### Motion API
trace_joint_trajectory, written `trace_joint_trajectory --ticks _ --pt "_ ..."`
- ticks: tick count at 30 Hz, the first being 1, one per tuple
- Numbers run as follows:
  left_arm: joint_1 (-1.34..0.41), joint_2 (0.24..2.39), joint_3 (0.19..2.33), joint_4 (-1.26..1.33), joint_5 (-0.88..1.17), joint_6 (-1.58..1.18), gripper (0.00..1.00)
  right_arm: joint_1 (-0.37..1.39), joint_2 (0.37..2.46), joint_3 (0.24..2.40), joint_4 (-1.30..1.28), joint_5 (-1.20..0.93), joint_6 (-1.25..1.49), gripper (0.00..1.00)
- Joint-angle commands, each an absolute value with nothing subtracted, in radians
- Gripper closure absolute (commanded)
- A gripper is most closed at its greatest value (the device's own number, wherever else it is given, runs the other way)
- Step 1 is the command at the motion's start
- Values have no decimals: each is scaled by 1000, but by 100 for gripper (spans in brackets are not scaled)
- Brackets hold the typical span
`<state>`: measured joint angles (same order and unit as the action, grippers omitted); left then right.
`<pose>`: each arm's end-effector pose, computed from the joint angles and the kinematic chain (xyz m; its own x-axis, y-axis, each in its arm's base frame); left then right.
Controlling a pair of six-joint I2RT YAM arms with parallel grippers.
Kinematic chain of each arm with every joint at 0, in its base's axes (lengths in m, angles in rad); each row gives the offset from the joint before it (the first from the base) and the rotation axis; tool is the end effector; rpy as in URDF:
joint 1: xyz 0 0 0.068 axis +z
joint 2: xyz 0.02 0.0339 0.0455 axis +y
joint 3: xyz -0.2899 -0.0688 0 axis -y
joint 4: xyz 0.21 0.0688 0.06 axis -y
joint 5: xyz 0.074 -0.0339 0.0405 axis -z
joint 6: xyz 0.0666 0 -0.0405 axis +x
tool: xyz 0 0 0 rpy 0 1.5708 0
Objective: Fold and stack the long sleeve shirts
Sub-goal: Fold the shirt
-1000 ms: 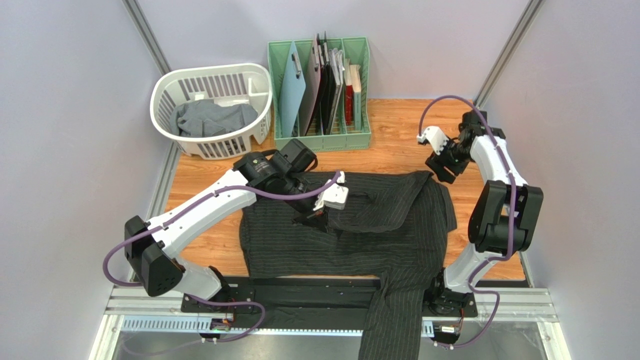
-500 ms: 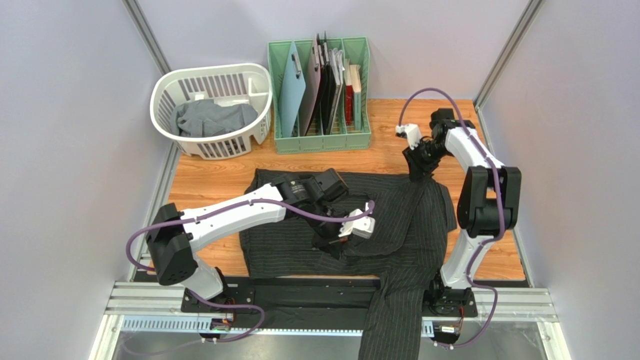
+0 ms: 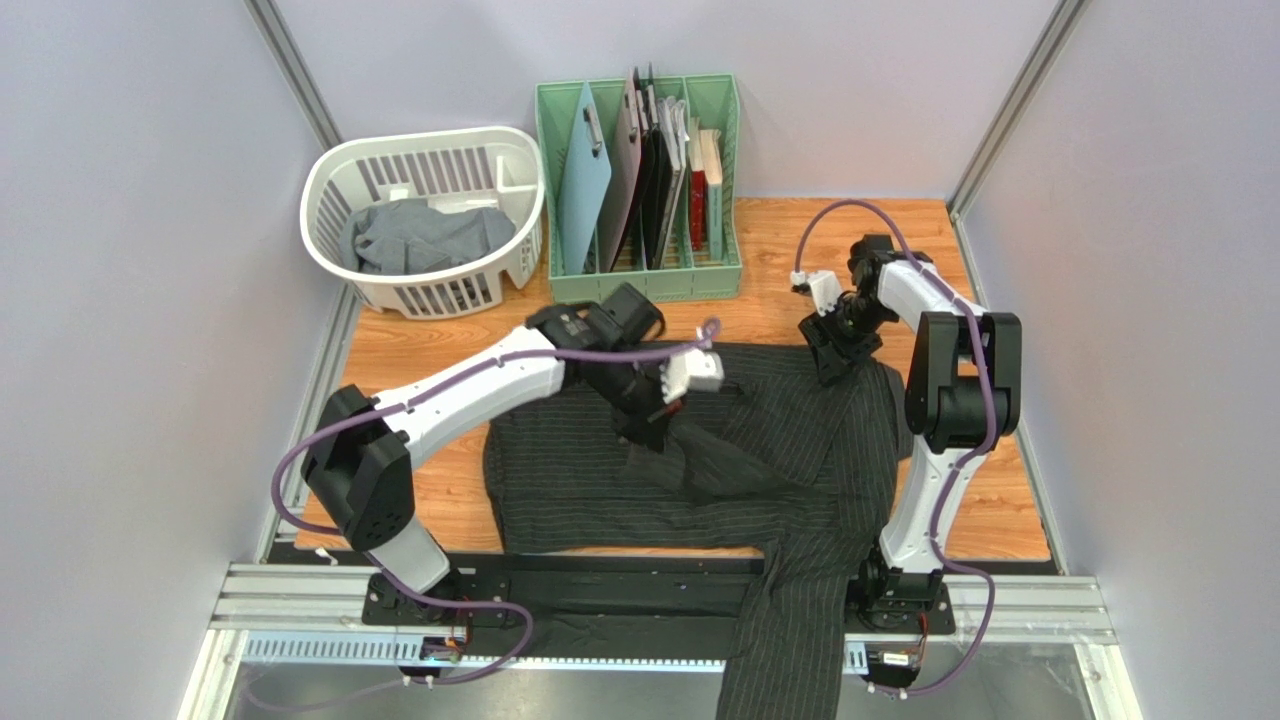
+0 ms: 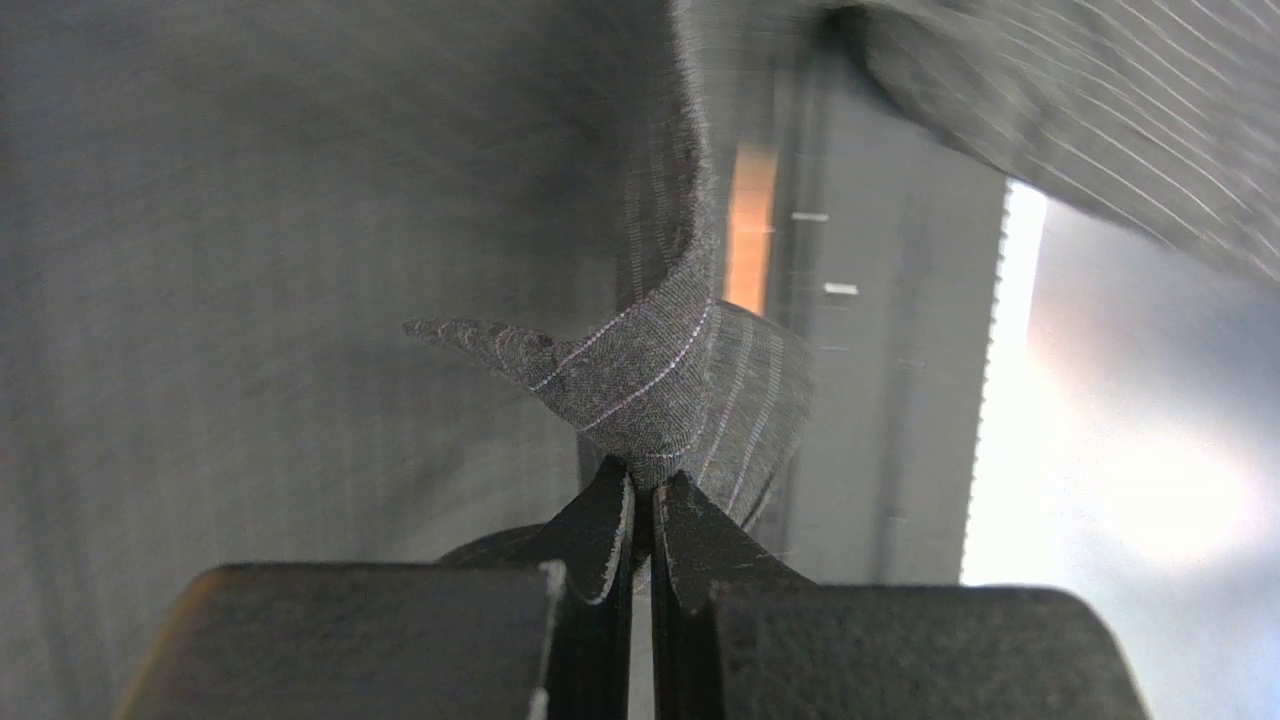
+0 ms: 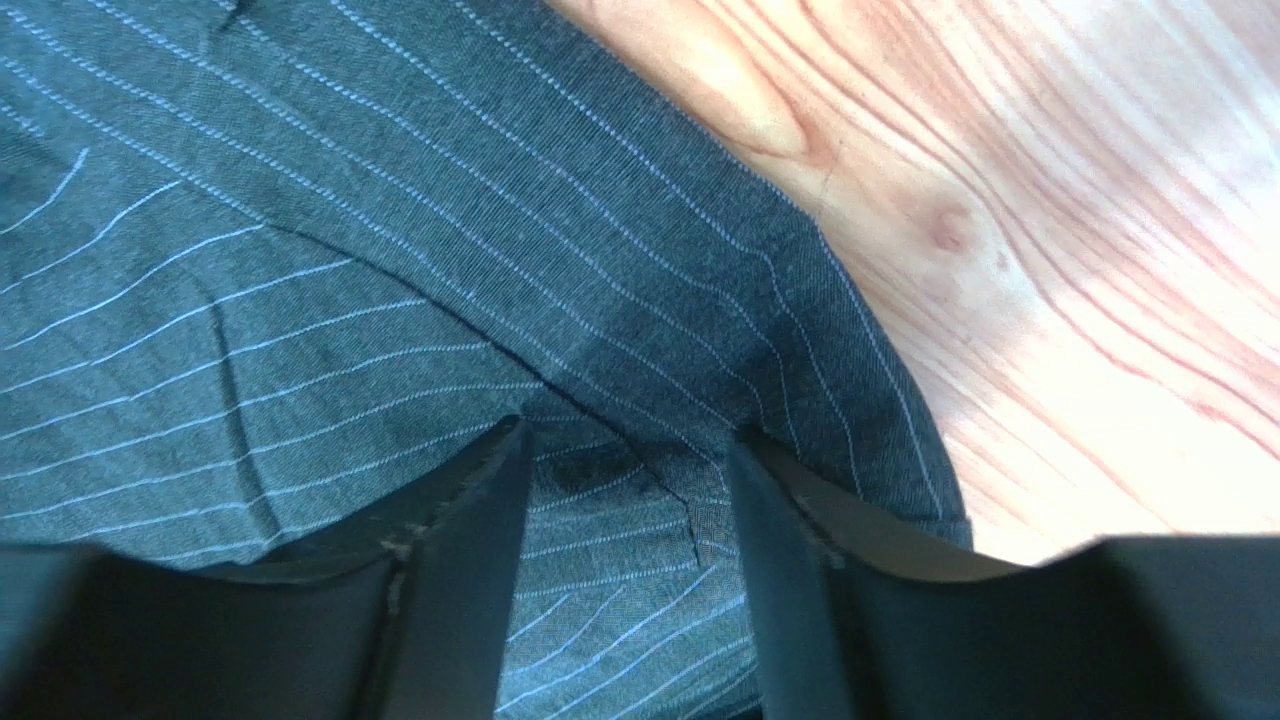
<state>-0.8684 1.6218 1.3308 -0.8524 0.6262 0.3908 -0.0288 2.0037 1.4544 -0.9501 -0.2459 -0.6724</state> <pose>0.1680 -0.2589 0.2838 -0.2482 0.7710 -0.5864 0.9409 0.0479 -0.3352 0.3623 0.0058 0.1799 -0.7866 -0.5817 -0.2070 -0.6128 0.7768 0.1455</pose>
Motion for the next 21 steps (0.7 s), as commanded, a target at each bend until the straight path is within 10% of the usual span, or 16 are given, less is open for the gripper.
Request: trace_joint_trajectory --ticks 1,13,19,21 --pt "-703 1615 1413 -859 597 419 100 -29 1895 1497 -982 -282 -660 42" --pt "-385 1755 1396 -851 456 499 94 -28 1835 1494 -1048 -364 -643 43" --pt "-364 1750 1338 -925 453 525 47 -25 1838 1509 -1071 -396 -635 44" --pt "-347 1714 1286 -870 401 499 45 -20 1824 1509 -1086 -423 -632 46"
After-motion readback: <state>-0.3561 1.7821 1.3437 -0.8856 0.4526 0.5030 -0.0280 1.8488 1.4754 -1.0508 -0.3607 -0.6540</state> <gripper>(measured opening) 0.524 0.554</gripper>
